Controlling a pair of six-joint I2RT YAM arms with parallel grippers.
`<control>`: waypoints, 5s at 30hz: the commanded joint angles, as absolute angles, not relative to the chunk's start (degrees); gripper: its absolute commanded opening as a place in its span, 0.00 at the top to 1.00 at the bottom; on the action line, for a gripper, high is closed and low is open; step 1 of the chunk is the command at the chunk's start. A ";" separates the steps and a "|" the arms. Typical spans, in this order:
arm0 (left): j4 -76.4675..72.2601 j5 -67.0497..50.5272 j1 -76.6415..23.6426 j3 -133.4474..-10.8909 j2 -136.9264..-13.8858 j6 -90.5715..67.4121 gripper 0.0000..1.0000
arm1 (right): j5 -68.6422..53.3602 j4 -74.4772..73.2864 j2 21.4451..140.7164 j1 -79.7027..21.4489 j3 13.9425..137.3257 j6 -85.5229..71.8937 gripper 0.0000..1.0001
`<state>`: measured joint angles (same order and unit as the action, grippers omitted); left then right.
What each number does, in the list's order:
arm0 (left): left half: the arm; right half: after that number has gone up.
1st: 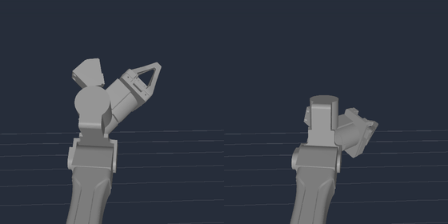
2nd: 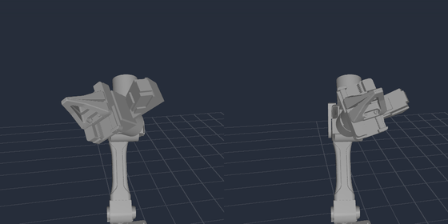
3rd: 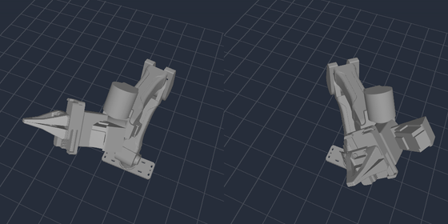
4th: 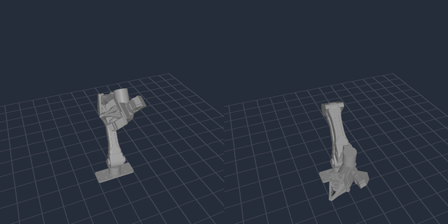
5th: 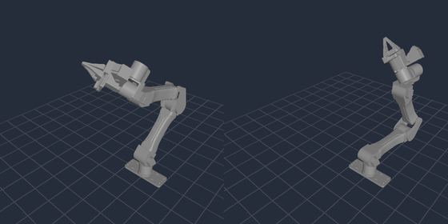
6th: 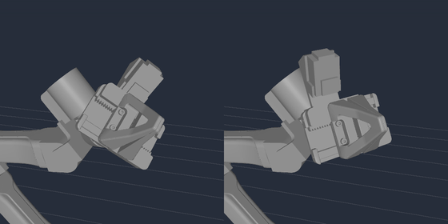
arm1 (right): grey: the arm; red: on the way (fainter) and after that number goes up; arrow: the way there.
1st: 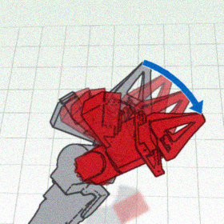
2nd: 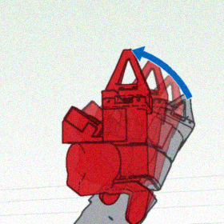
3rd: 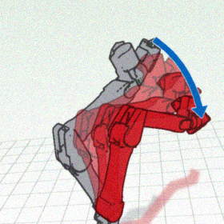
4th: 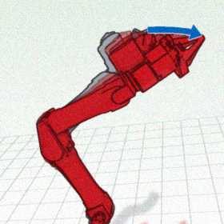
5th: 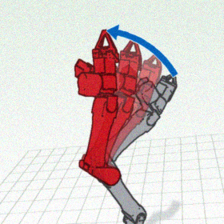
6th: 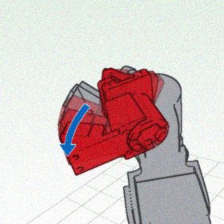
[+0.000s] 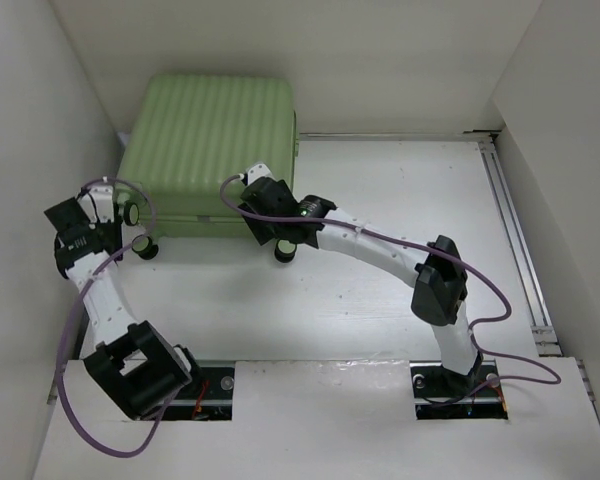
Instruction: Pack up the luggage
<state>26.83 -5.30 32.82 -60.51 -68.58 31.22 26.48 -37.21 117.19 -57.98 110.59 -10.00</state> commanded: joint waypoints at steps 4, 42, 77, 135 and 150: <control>15.68 -28.69 49.63 -45.46 -66.27 34.62 0.65 | 23.91 -30.69 116.11 -56.60 110.21 -10.63 0.87; -49.10 -83.23 48.70 -43.92 -97.21 39.53 0.40 | 2.73 -16.88 109.42 -49.13 97.56 -3.17 1.00; 28.07 -69.98 37.89 -68.96 -106.90 98.41 0.45 | -2.46 -18.37 110.04 -43.07 102.30 -1.49 1.00; 37.53 -69.35 33.23 -49.04 -86.84 102.65 1.00 | -9.13 -14.06 111.09 -40.43 97.91 -5.97 1.00; 63.19 -62.67 24.18 -56.76 -84.11 131.66 1.00 | -9.76 -11.17 110.84 -42.62 95.20 -7.56 1.00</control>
<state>38.00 -55.68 30.98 -56.69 -85.36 110.78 -7.09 -23.97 111.90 -40.03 96.53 -6.42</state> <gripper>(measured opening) 0.146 0.718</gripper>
